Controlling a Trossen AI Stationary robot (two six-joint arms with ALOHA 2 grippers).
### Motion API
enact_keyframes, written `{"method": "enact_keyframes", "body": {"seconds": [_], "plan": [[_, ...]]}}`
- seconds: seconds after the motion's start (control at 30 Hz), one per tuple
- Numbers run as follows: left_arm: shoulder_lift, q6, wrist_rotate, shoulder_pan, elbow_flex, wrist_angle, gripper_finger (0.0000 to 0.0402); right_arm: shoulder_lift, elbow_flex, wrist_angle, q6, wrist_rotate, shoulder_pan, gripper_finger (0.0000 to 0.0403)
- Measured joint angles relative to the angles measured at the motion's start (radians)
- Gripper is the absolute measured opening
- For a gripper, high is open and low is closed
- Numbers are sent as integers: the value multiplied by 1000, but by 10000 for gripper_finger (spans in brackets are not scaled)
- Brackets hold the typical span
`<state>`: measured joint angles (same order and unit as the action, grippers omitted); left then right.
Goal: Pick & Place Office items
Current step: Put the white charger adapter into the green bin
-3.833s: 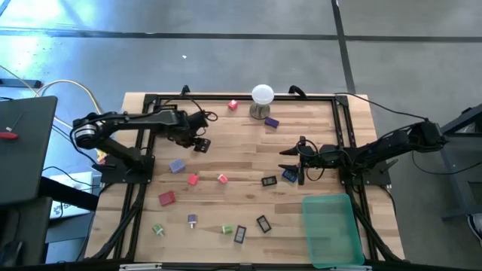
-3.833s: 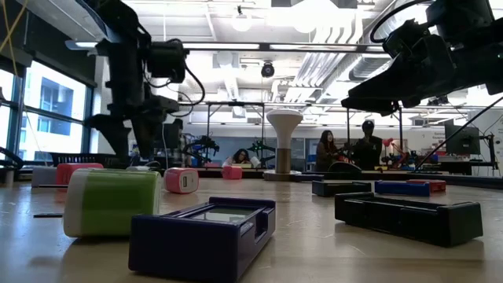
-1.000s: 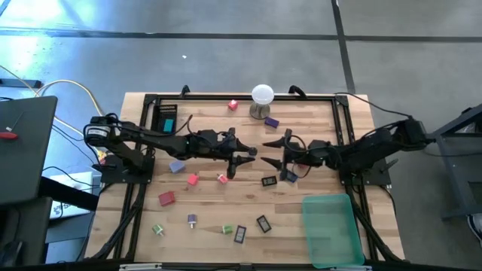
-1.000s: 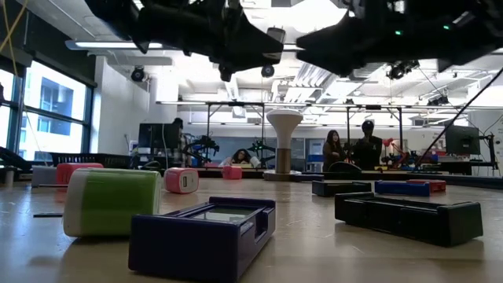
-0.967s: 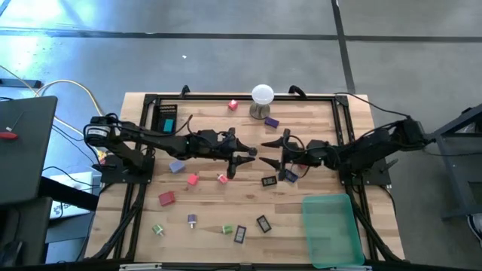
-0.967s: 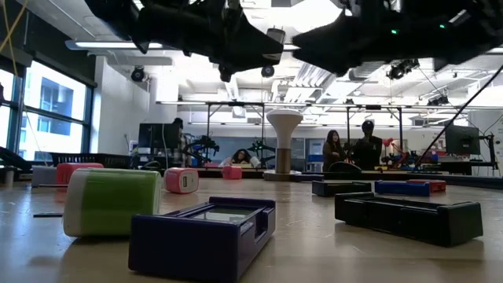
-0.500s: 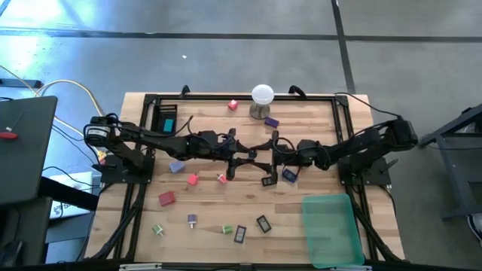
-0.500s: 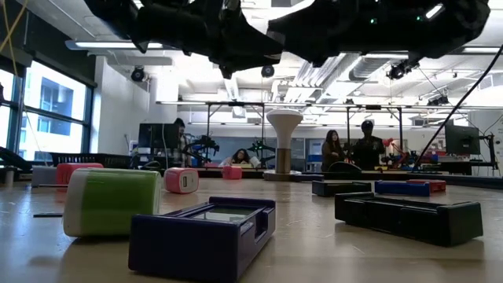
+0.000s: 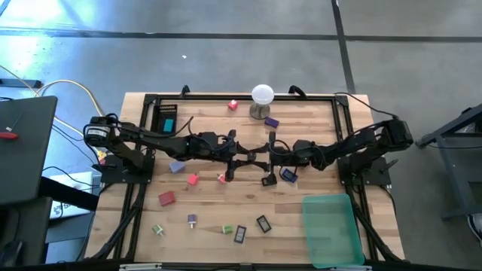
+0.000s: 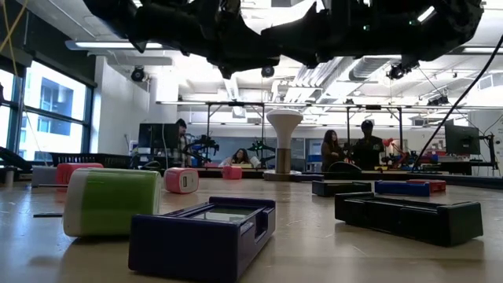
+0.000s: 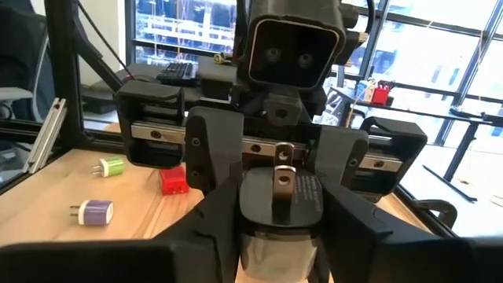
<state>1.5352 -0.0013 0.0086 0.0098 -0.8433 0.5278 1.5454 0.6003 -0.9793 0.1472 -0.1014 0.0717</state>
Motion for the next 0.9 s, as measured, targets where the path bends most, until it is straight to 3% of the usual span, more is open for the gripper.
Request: {"method": "enact_keyframes", "body": {"seconds": [0.43, 0.63, 0.9], "plan": [[1, 6, -4, 0, 0, -16, 149, -3, 4, 50, 19, -8, 1, 124], [2, -24, -8, 1, 0, -16, 159, -69, 5, 168, 21, -110, 37, 124], [1, -14, -7, 1, -2, -52, 160, -232, 1, 519, -33, -309, 120, 124]]}}
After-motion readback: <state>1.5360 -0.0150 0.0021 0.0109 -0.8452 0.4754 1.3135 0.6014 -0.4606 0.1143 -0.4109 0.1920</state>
